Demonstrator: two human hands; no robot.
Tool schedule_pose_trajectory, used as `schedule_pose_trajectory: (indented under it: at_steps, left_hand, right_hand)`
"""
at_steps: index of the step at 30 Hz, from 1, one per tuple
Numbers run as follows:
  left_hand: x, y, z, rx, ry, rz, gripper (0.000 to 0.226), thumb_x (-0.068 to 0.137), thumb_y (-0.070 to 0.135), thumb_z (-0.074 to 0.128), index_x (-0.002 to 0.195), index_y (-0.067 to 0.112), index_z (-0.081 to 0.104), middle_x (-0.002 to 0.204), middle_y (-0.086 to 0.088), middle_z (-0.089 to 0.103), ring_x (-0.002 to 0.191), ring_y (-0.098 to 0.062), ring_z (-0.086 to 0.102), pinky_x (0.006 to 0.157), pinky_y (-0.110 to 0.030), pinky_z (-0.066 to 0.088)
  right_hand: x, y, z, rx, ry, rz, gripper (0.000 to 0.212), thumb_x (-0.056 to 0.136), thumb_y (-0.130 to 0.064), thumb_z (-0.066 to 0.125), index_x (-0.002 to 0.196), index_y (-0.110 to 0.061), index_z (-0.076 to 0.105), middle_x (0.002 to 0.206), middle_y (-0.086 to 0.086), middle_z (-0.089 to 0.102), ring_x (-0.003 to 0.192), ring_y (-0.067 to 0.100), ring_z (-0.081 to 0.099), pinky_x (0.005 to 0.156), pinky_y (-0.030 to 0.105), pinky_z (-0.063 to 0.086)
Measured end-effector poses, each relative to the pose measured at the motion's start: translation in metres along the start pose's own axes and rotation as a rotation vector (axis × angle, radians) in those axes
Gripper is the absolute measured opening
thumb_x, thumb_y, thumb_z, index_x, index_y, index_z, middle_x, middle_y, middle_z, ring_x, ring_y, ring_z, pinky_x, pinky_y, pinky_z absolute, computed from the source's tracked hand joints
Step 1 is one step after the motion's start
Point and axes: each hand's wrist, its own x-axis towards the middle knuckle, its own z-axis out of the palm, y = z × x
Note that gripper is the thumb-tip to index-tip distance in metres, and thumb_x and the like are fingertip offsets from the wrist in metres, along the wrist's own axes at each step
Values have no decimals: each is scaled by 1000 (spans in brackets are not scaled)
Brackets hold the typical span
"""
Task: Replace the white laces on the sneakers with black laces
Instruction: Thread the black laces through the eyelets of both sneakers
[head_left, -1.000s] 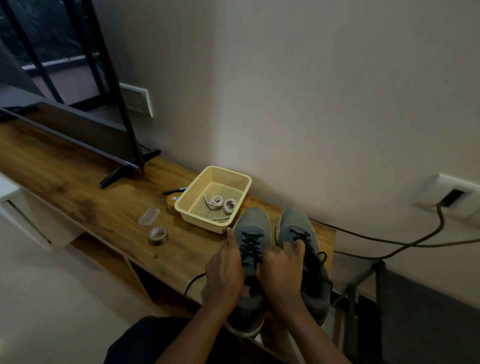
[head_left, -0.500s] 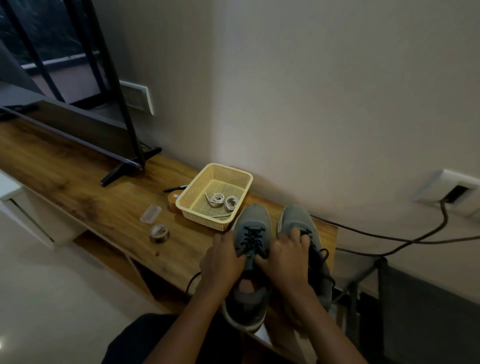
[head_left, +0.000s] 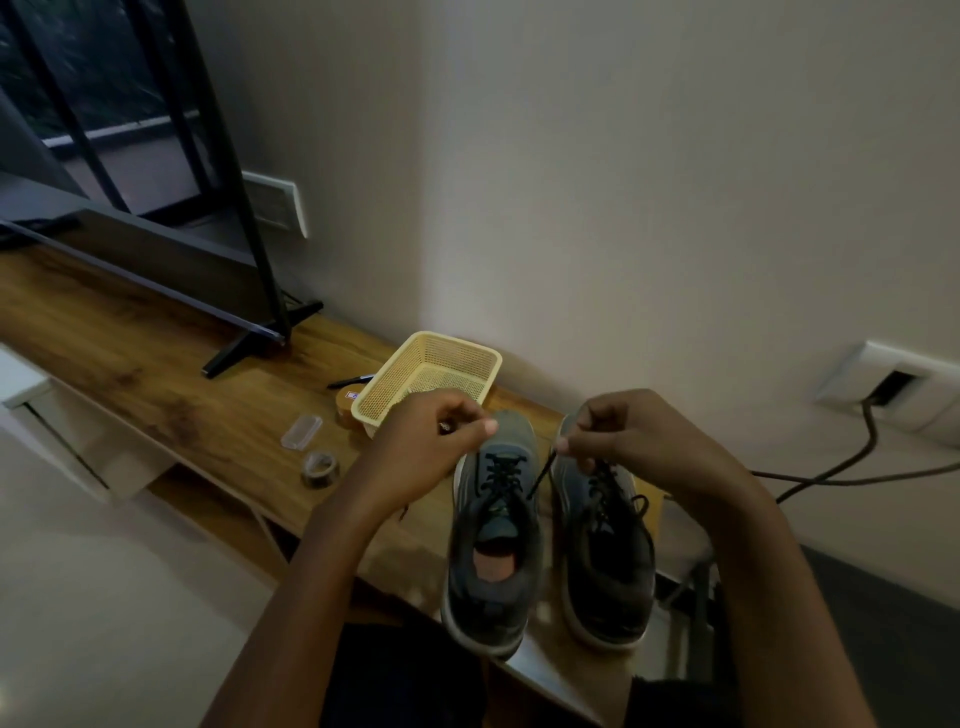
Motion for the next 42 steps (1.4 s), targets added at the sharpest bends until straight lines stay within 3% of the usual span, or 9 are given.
schedule_pose_trajectory:
  at_steps: [6,12,15,19,24,30,34,38,42]
  left_hand:
    - [-7,40,6,-114,108,244,10,90,20,62,84,28,62,76,16,64,74,0,59,66,-18,48]
    - [-8,40,5,-135,139,312,6,89,22,60,90,28,63,86,9,69,85,-6,64,79,-26,52]
    - [-9,41,8,-265,218,321,10,89,25,56,97,27,61,93,6,69,91,-5,65,83,-24,52]
    - [0,22,7,-496,313,99,33,95,-3,40,106,25,56,106,6,66,97,-7,61,73,-10,48]
    - [-1,-18,38,-335,-197,-79,47,85,-5,60,122,23,55,120,3,62,109,0,56,85,-14,48]
    - [6,-39,65,-260,37,-151,16,91,10,60,103,20,55,75,5,68,68,2,65,70,-25,50]
    - [-13,-42,65,91,164,-95,12,93,18,59,103,23,59,92,8,67,87,-7,64,77,-31,54]
    - [-36,-47,66,540,103,5,21,93,27,57,112,26,67,115,7,58,104,-10,51,76,-23,45]
    - [-51,-52,70,778,-27,15,31,96,38,48,123,30,62,124,7,43,113,-15,34,84,-23,40]
  right_hand:
    - [-4,-30,17,280,140,-180,3,80,-1,69,79,-4,68,68,2,68,65,9,63,64,16,50]
    - [-4,-35,21,405,138,-226,26,79,8,65,103,-3,65,78,12,68,65,14,65,65,20,53]
    - [-4,-36,21,405,188,-236,17,77,6,68,90,-5,69,72,2,70,65,10,66,64,17,51]
    - [-3,-36,20,484,318,-219,15,72,8,71,71,-5,66,59,-5,68,58,3,63,59,12,49]
    - [0,-38,28,535,357,-141,7,74,7,71,76,1,68,59,5,65,43,6,55,44,16,44]
    - [3,-30,44,911,562,54,12,83,11,59,75,2,58,56,9,65,54,19,67,54,23,57]
    - [4,-6,63,1067,720,207,19,85,12,55,71,-1,53,63,13,64,57,17,68,57,22,58]
    - [-1,29,98,909,676,399,6,85,9,58,82,4,60,79,17,66,70,19,70,60,23,58]
    - [-10,62,123,95,599,250,16,81,-2,68,68,-11,67,66,-1,64,69,15,66,64,26,54]
